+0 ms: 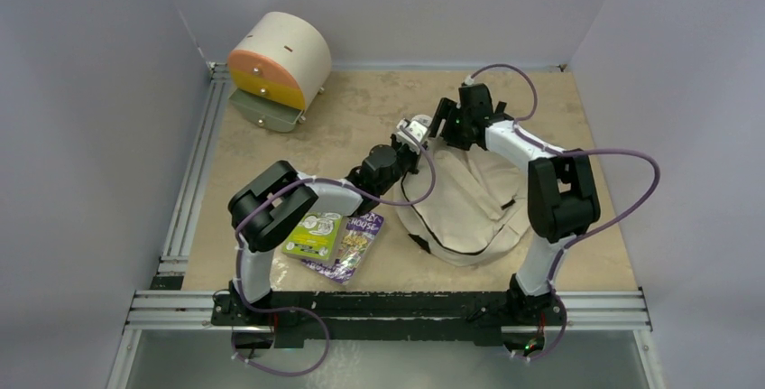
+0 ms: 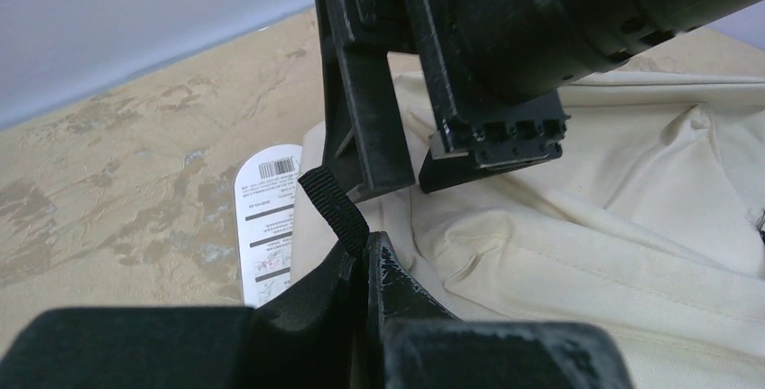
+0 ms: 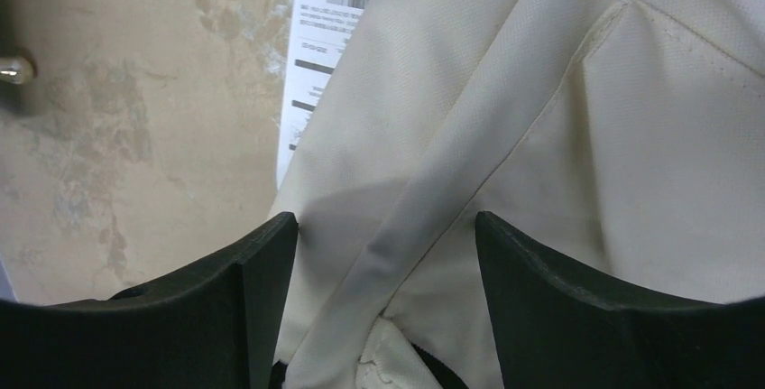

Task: Pack the student bag
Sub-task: Unzip the student bag at the center of the board.

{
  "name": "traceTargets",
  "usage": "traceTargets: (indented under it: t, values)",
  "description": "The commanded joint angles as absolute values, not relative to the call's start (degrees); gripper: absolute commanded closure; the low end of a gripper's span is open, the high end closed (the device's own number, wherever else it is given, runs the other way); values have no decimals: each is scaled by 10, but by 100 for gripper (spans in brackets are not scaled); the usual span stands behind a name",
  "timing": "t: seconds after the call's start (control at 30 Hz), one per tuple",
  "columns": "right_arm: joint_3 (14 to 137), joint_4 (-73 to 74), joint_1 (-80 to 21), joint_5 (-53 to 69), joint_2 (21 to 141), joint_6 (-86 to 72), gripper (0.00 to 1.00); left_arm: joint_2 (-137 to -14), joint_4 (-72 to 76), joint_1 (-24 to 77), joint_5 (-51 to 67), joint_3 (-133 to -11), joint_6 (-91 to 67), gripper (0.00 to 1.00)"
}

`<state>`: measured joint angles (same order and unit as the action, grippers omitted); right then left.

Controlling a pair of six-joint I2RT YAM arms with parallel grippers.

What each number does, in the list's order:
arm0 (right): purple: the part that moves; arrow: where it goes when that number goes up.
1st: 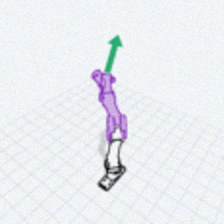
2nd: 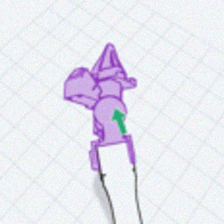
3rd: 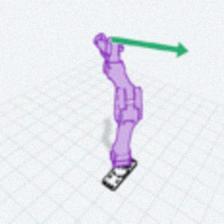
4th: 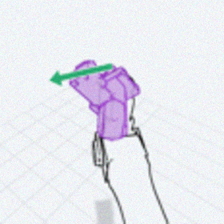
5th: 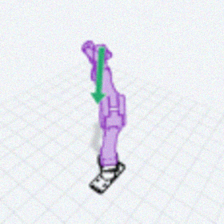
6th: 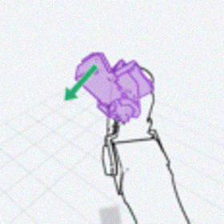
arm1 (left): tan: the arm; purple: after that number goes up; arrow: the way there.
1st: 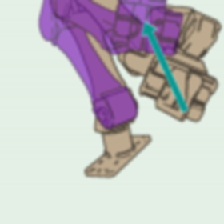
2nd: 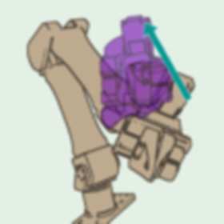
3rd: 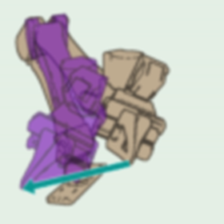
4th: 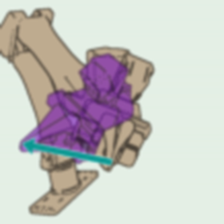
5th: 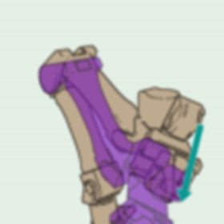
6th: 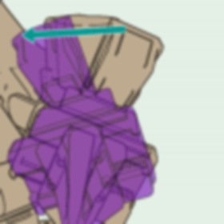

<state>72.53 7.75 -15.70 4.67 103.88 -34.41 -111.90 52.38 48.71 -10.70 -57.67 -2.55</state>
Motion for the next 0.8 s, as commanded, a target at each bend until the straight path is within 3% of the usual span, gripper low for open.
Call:
traceTargets:
  t: [0.0,0.17,0.37,0.4,0.77]
  values:
    - [743,76,-159,54,1080,-332,28,-1117,583,495,-104,-574,-13,100]
    - [754,73,-159,58,1103,-329,42,-1115,588,497,-105,-570,-7,100]
    - [746,46,-160,77,1086,-356,96,-1111,573,499,-131,-567,-12,100]
    - [743,40,-160,77,1081,-364,100,-1108,566,499,-145,-568,-19,100]
    - [697,-30,-132,16,1005,-455,100,-1053,463,511,-238,-569,-102,100]
